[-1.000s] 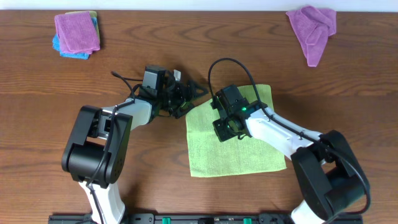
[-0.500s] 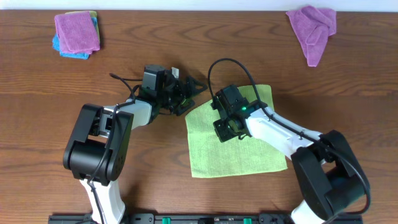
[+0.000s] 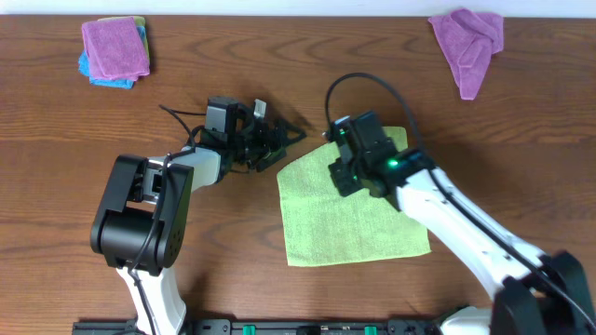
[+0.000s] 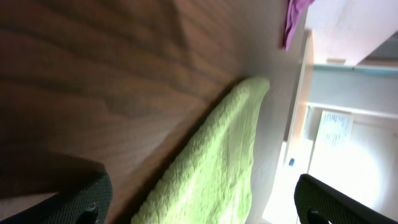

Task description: Fold the cloth

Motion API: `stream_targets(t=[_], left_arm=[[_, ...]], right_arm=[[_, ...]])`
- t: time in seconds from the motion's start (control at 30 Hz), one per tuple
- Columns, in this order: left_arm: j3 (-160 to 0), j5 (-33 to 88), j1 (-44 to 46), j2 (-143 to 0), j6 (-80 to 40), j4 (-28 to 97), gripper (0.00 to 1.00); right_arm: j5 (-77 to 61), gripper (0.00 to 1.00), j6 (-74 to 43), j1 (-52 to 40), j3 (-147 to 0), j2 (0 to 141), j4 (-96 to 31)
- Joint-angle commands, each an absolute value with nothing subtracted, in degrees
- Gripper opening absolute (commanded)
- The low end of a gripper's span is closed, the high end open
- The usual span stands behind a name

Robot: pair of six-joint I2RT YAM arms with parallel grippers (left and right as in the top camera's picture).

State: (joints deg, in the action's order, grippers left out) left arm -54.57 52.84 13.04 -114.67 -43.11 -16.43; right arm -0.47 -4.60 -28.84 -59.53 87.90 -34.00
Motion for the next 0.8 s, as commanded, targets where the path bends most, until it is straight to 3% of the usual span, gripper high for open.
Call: stream_targets(t=[0.0,0.17,0.47,0.77], left_arm=[[-53.17,50.50,12.75,-116.88,-36.95,-10.72,0.96],[-53.15,47.70,12.51,-116.88,-34.13,-3.75,0.96],[-53.15,47.33,8.67,-116.88,-31.38,3.49,0.96],[-52.62,44.84,8.34,-116.88,-29.76,12.34,0.95]], right_arm=[[1.06,0.15,-3.57,-25.71,-60.49,86.39,-34.41],[0.60,0.43,-3.55,-19.88,-60.49,85.86,-35.99],[-12.69,0.52,-0.45,-6.20,-60.49,85.95,-33.63],[-21.87,0.59,2.04,1.39,-60.49,88.12,-32.14]])
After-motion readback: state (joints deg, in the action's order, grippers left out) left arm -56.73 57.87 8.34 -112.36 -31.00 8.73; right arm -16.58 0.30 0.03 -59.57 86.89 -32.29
